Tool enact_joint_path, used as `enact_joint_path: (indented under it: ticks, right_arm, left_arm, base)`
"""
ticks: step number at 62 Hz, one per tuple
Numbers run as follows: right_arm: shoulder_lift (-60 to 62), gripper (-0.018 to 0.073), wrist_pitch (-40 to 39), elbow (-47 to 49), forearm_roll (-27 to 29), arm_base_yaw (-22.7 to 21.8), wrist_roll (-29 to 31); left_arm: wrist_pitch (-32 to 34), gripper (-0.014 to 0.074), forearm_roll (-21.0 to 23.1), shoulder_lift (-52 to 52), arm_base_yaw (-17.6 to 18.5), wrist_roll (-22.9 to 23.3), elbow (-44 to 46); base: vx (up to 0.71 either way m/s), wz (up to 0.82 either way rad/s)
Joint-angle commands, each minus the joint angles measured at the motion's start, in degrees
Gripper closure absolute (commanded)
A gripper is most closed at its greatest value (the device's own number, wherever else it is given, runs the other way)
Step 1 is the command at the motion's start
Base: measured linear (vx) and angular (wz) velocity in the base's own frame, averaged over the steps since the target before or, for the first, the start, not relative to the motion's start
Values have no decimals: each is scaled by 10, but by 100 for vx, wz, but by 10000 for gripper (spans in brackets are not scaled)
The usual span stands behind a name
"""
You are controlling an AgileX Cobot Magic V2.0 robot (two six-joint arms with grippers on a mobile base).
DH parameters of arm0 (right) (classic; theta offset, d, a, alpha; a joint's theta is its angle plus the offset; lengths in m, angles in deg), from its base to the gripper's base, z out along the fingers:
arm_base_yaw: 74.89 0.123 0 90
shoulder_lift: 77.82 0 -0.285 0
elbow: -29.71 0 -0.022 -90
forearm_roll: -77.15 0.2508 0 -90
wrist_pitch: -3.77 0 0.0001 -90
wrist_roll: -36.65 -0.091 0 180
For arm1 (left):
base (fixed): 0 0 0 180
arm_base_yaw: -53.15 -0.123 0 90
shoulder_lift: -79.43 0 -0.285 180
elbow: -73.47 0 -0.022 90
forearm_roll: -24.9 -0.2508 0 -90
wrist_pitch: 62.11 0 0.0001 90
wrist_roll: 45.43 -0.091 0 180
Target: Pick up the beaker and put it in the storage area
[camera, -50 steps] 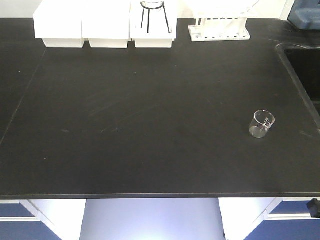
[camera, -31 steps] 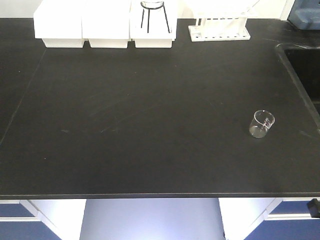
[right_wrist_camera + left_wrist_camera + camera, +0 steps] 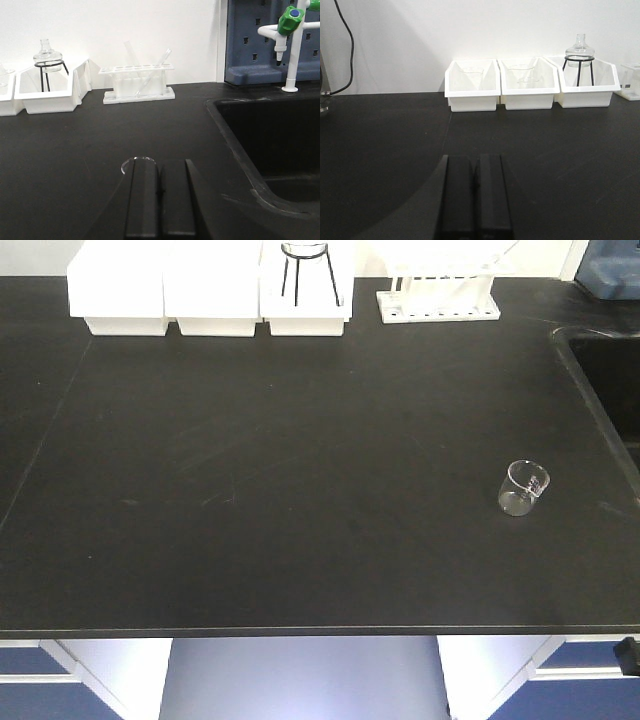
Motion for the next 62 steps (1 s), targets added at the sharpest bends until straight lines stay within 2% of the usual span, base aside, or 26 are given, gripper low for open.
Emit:
enact_joint_path:
  ticks: [1, 18, 31, 38, 44, 49, 54, 62]
  right_arm:
    - [15, 565, -55, -4, 0, -4, 4]
    - [15, 565, -78, -4, 6, -4, 4]
    - [15, 565, -179, 8, 13, -4, -20]
    - [2, 565, -149, 51, -19, -4, -20]
    - [-44, 565, -87, 108, -39, -4, -23]
    - [-100, 564, -68, 151, -51, -4, -23]
    - [-171, 561, -93, 177, -72, -4, -19]
    - [-283, 561, -175, 167, -106, -4, -18]
  left_arm:
    - [45, 603, 1, -8, 0, 6, 12]
    - [45, 603, 1, -8, 0, 6, 12]
    - [45, 603, 1, -8, 0, 6, 12]
    - [45, 603, 1, -8, 0, 6, 12]
    - [45, 603, 1, -8, 0, 6, 12]
    - [45, 603, 1, -8, 0, 6, 12]
    - [45, 603, 1, -8, 0, 6, 12]
    - [45, 603, 1, -8, 0, 6, 12]
  base:
    - [0, 0]
    - [0, 0]
    - [0, 0]
    - [0, 0]
    - [0, 0]
    - [0, 0]
    - [0, 0]
    - [0, 0]
